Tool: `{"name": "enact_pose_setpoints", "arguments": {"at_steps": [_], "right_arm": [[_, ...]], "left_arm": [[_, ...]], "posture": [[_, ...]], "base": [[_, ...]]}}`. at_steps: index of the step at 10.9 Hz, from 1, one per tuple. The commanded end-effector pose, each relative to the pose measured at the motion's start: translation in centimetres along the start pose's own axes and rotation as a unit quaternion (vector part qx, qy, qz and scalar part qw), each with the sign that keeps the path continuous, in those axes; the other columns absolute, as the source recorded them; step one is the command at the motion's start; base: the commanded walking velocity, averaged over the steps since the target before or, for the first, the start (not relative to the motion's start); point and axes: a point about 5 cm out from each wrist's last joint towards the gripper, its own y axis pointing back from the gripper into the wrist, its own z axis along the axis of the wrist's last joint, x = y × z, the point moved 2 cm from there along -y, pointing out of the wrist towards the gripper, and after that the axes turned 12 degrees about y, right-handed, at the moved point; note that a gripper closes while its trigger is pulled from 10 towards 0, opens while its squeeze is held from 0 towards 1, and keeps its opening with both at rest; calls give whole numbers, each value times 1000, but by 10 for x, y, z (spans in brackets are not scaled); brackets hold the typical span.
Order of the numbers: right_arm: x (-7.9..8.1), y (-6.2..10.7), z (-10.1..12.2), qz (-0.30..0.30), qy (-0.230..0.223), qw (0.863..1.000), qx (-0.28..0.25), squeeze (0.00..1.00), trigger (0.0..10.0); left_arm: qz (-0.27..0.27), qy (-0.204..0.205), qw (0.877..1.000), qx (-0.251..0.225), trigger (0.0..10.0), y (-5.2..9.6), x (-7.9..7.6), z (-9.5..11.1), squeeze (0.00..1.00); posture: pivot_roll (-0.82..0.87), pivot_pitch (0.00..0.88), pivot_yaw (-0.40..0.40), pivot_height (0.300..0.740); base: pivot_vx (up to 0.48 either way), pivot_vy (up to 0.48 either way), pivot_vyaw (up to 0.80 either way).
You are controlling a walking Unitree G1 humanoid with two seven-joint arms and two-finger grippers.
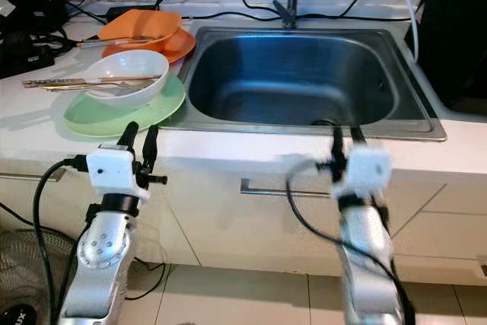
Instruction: Kitchen organization
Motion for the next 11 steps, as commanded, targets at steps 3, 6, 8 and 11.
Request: {"name": "enact_pose_setpoints", "arguments": {"at_steps": [3, 6, 8, 11], "right_arm": [[32, -24, 2, 39, -14, 999, -12, 0, 10000], [54, -47, 15, 65, -35, 996, -40, 0, 10000], [61, -51, 14, 72, -38, 996, -44, 0, 10000], [67, -51, 12, 81, -42, 995, -47, 0, 10000]], "left_arm": [[39, 21, 999, 7, 10000, -5, 5, 0, 0], [110, 106, 988, -12, 10000, -25, 31, 5, 0], [147, 148, 978, -16, 10000, -32, 47, 6, 0], [175, 160, 971, -15, 10000, -43, 83, 6, 0]], "posture": [[91, 0, 55, 740], [107, 0, 52, 740], [113, 0, 53, 740], [114, 0, 58, 740]], "base": [[0, 0, 0], [0, 0, 0], [0, 0, 0], [0, 0, 0]]}}
